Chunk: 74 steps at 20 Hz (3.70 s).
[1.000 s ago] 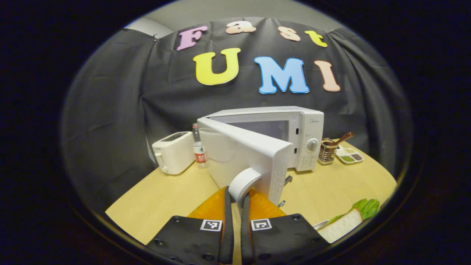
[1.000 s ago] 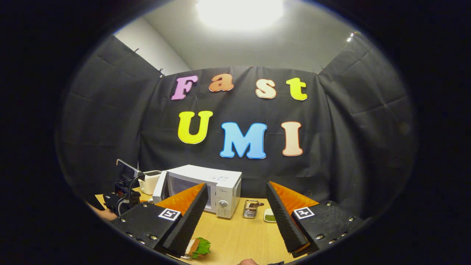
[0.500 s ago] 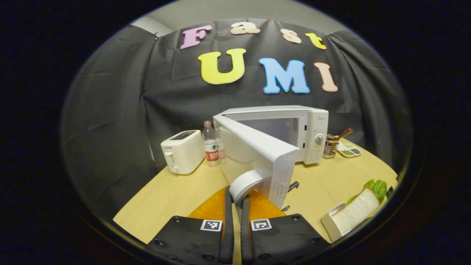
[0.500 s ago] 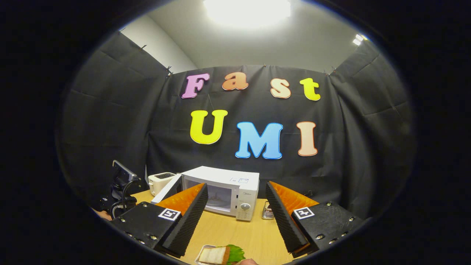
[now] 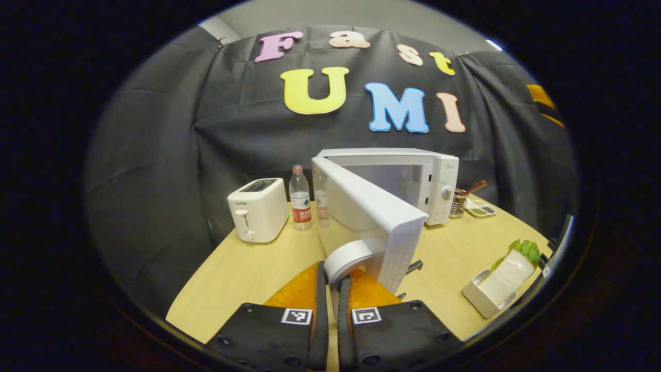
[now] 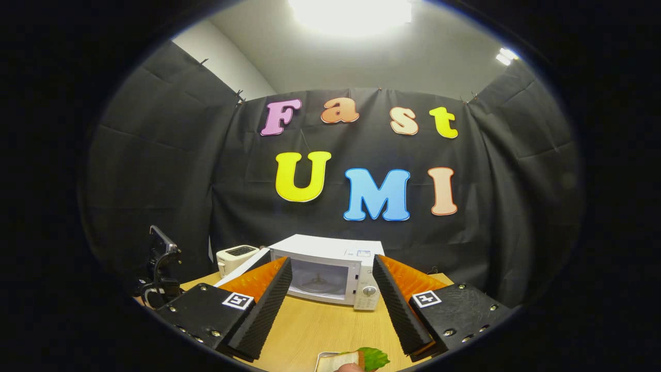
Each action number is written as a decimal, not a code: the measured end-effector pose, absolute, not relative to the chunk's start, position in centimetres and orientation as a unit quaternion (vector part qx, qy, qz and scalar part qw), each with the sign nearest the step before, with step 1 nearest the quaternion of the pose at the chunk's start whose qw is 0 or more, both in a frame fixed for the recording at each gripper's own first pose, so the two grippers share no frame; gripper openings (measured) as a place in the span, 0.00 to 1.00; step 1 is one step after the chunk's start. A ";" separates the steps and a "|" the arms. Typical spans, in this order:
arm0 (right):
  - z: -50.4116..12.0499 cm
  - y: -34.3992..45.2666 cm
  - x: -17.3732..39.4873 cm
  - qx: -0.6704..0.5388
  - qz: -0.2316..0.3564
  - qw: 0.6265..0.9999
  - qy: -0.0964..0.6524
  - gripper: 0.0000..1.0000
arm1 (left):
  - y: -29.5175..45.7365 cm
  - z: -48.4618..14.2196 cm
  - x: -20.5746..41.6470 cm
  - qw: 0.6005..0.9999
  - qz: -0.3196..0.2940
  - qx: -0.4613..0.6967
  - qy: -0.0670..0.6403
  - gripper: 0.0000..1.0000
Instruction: Open the microwave oven with the left hand, put the food in, and close the microwave oven.
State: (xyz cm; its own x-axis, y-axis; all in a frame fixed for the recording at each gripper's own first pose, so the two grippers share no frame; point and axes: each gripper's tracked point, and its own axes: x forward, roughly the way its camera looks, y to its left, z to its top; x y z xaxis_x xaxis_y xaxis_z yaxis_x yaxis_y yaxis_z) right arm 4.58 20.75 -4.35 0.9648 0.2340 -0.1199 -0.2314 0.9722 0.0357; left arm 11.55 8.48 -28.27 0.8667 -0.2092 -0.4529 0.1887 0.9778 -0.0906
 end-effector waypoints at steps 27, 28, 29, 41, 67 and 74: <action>-9.4 14.3 5.7 0.015 0.165 0.976 0.143 0.96 | 17.0 -11.0 4.4 0.993 0.064 -0.036 0.094 0.98; -10.4 13.9 5.6 0.023 0.167 0.973 0.160 0.96 | 16.7 -9.7 4.3 0.994 0.066 -0.037 0.080 0.96; -11.5 13.3 5.6 0.031 0.166 0.970 0.174 0.96 | 16.5 -8.5 4.2 0.995 0.069 -0.039 0.067 0.96; -24.4 12.5 3.3 0.125 0.201 0.897 0.372 0.97 | 13.3 -5.3 1.9 0.994 0.096 -0.017 0.042 0.99; -31.8 15.7 -2.4 0.243 0.255 0.745 0.566 0.31 | 10.6 -7.5 1.2 0.985 0.152 -0.012 0.079 0.98; -26.2 20.3 3.1 0.309 0.243 0.777 0.492 0.30 | 12.1 -8.0 5.6 0.990 0.114 -0.026 0.075 0.99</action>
